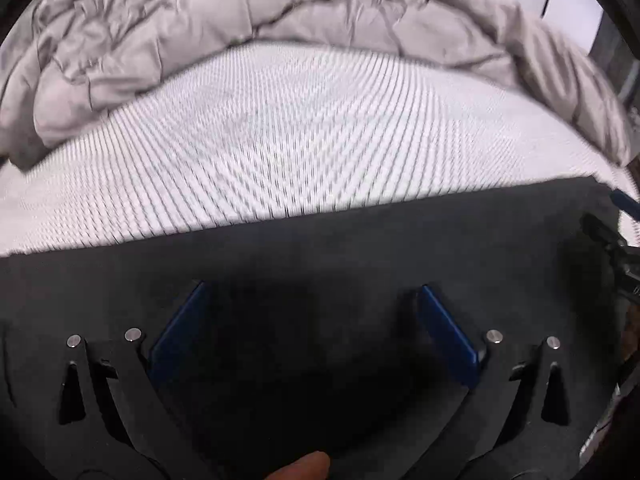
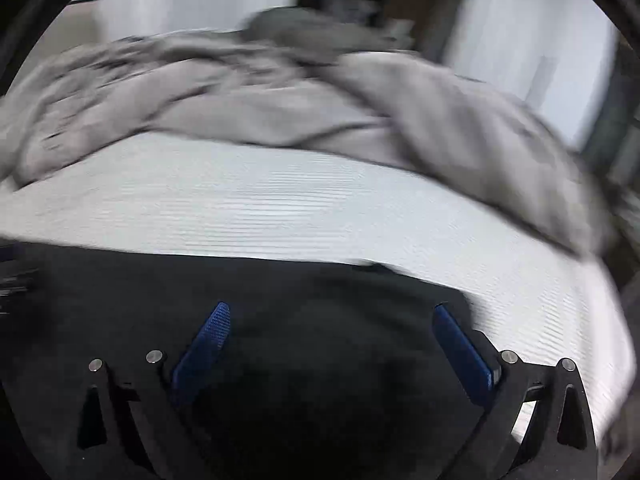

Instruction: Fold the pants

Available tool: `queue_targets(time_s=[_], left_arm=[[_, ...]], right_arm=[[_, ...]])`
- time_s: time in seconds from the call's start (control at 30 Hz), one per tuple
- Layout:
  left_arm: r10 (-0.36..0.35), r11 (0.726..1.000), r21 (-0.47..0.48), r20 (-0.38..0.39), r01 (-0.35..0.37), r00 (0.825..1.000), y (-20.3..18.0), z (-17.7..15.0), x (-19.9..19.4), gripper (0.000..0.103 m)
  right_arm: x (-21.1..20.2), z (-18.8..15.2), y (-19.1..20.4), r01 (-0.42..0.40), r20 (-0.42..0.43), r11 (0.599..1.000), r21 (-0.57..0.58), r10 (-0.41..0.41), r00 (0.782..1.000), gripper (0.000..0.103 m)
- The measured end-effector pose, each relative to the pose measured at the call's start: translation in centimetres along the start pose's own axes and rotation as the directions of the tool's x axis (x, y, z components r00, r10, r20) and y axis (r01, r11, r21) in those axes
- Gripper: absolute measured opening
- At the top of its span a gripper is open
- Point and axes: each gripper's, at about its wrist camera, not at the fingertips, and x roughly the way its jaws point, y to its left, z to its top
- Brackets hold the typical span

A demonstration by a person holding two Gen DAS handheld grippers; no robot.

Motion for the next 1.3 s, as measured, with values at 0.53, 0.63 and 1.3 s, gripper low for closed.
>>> queue_targets(time_s=[0.53,0.63,1.3], left_arm=[[0.167,0.974,-0.152,0.003,-0.165,0.986,15.0,-3.7,-4.8,0.102],[0.067,0.991,-0.117,0.075,-0.058,0.995,13.7,-5.0,-7.6,0.102],[0.11,0.994,-0.012,0.032,-0.11,0.993,19.0,-15.5,-11.2,0.102]], right_arm=[[3.0,0.2,2.5,0.18,-0.112,0.982,-0.06,-0.186,0.976,0.102],[-0.9,-0.1,6.9,0.026,-0.037,0.996,-0.087,-0.029,0.999,0.102],[2.0,-3.3,9.1,-0.162,-0.261,0.979,-0.124,0.125,0.957,0.103]])
